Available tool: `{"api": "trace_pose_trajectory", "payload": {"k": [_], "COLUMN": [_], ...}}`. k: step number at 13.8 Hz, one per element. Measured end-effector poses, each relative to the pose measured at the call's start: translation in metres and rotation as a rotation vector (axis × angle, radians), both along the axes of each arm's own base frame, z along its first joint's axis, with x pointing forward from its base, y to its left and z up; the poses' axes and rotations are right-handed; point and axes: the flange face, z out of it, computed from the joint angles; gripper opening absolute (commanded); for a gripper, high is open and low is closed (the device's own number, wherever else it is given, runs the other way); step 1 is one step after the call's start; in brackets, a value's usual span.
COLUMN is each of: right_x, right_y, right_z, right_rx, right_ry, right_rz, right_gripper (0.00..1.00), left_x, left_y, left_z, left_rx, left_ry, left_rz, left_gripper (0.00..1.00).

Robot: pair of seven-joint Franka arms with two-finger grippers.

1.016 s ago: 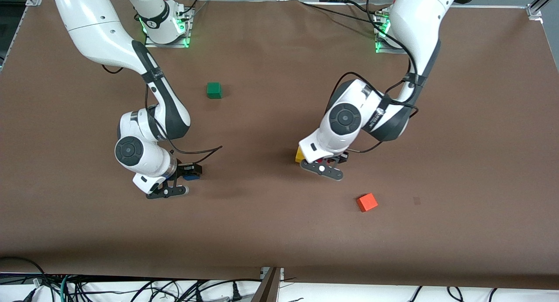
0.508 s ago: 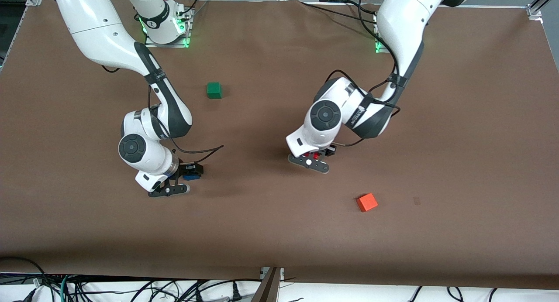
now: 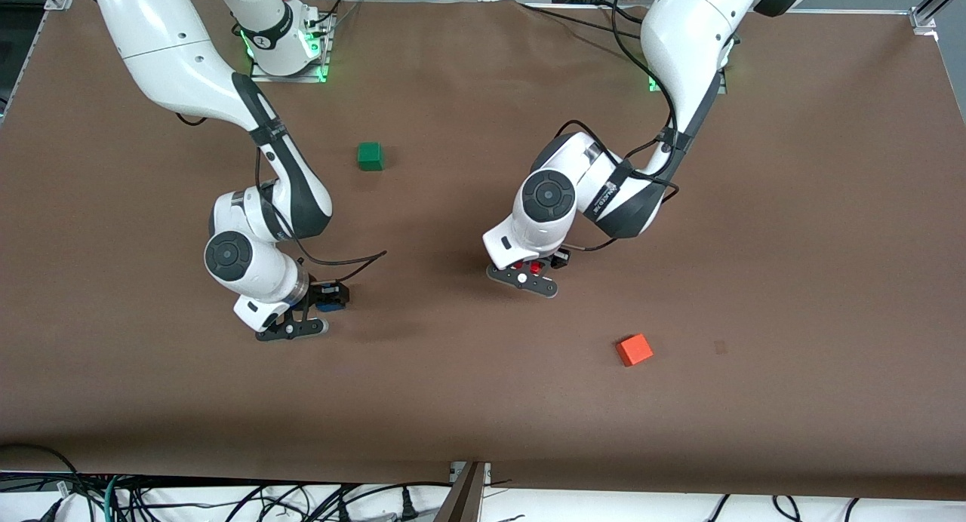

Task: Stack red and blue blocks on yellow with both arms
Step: 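Carry the red cube over the yellow cube while the right gripper grasps blue, then lower the red cube onto the yellow cube and open the left gripper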

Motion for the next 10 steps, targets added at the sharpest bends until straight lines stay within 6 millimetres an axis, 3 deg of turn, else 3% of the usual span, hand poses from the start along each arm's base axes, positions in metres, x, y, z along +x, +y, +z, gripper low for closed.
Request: {"api": "trace_pose_trajectory", "payload": {"k": [10], "right_x": [0.000], "right_y": [0.000], "right_z": [0.000], "right_rx": [0.000], "right_ry": [-0.001], "right_rz": [0.000], "right_gripper": [0.76], "left_x": [-0.005], "left_y": [-0.006], "left_z": [-0.016], "left_rx": [0.011], "left_ry": [0.019], "left_rz": [-0.010], "left_gripper": [0.20]}}
